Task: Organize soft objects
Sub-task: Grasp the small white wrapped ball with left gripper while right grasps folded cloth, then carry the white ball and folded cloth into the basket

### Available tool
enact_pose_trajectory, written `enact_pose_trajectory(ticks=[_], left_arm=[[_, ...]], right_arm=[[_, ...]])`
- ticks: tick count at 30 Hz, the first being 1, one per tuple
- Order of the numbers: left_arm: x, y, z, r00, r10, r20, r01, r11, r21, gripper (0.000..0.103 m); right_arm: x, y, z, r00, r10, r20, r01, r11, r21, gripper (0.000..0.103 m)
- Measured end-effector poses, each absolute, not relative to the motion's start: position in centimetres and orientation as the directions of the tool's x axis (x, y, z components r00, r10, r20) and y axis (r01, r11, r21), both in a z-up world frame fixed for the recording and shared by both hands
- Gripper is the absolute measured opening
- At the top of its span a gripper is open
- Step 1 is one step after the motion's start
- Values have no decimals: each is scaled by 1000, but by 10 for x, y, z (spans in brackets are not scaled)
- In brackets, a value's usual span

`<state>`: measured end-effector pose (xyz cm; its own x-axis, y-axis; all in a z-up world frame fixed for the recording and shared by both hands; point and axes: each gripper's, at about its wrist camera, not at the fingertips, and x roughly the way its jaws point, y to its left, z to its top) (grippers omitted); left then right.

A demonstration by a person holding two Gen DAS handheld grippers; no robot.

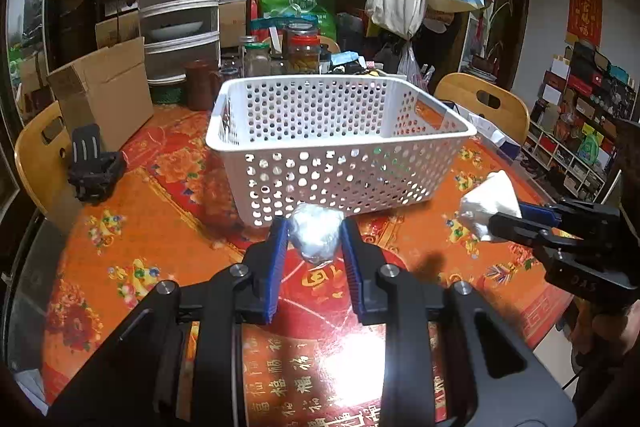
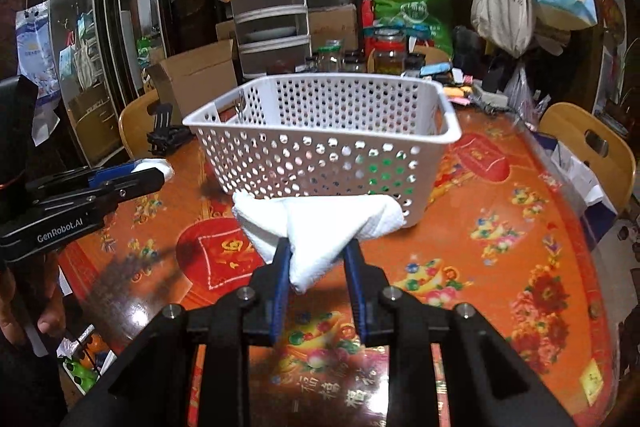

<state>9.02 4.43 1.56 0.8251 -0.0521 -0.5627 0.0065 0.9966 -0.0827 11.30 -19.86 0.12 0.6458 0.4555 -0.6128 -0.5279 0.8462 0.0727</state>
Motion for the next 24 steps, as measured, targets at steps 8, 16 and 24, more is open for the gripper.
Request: enact_pose_trajectory(ticks=[8,16,24], left_arm=[[82,40,42,841,-50,-539,5,996,-85,25],[86,48,68,855,-56,-516,5,995,-100,25],[99,57,96,856,-62,-513,1,993,-118,25]], right_arm=[[109,-209,24,663,461,-590,-530,846,65,25],[113,-214,45,680,462,-569,-528,847,57,25],[127,-211,71,698,453,-554,-524,851,37,25]])
